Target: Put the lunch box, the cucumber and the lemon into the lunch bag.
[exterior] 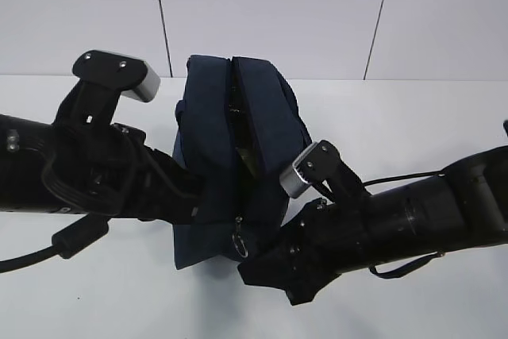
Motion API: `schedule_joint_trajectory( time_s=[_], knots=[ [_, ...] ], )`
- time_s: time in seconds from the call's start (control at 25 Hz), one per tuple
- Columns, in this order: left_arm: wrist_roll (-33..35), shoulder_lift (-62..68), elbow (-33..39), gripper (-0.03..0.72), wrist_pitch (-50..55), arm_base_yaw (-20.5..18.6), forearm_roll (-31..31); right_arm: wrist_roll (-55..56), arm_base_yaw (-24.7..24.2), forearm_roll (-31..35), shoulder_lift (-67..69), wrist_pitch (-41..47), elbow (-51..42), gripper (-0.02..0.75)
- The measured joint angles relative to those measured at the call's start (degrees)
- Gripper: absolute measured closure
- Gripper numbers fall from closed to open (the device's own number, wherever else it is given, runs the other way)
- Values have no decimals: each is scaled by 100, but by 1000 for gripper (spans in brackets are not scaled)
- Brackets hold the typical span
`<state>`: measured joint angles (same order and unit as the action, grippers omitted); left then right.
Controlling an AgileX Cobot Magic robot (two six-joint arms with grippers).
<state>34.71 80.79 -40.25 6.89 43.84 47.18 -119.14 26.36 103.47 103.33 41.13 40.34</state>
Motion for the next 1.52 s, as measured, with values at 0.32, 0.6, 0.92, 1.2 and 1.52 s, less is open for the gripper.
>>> schedule_joint_trajectory(
  time_s=[0.32, 0.6, 0.92, 1.2, 1.52],
  knots=[
    [0, 0, 0, 685, 0, 0, 13, 46, 0, 0, 85, -292, 303, 368],
    [0, 0, -7, 685, 69, 0, 13, 141, 0, 0, 200, -342, 495, 368],
    [0, 0, -7, 685, 131, 0, 13, 227, 0, 0, 422, -165, 591, 369],
    [0, 0, -7, 685, 131, 0, 13, 278, 0, 0, 432, -159, 681, 486],
    [0, 0, -7, 685, 131, 0, 13, 309, 0, 0, 432, -159, 705, 503]
  ],
)
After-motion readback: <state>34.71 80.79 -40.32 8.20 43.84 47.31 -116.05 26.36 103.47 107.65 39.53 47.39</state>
